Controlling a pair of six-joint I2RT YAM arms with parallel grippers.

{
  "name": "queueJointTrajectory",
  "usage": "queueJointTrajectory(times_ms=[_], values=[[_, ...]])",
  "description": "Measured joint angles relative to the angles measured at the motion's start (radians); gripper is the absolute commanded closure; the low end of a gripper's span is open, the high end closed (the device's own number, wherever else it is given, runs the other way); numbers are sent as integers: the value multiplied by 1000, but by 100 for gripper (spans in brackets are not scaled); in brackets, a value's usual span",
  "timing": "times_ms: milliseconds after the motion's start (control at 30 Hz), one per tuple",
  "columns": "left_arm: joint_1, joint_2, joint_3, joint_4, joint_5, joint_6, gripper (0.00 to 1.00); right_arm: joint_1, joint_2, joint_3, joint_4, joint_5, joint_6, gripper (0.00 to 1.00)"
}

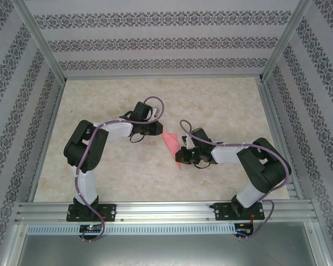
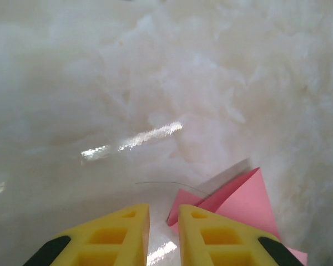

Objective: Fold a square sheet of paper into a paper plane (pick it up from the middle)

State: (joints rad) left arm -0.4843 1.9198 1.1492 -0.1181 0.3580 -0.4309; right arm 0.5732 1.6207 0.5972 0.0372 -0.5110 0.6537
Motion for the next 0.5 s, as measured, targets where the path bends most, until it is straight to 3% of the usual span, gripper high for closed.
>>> queueJointTrajectory(times_ms=[200, 500], values=[[-26, -150, -148, 134, 82, -88, 78, 0, -9, -6, -8, 0, 20, 100], [-159, -122, -270, 269, 162, -213, 83, 0, -19, -16, -14, 1, 37, 100]])
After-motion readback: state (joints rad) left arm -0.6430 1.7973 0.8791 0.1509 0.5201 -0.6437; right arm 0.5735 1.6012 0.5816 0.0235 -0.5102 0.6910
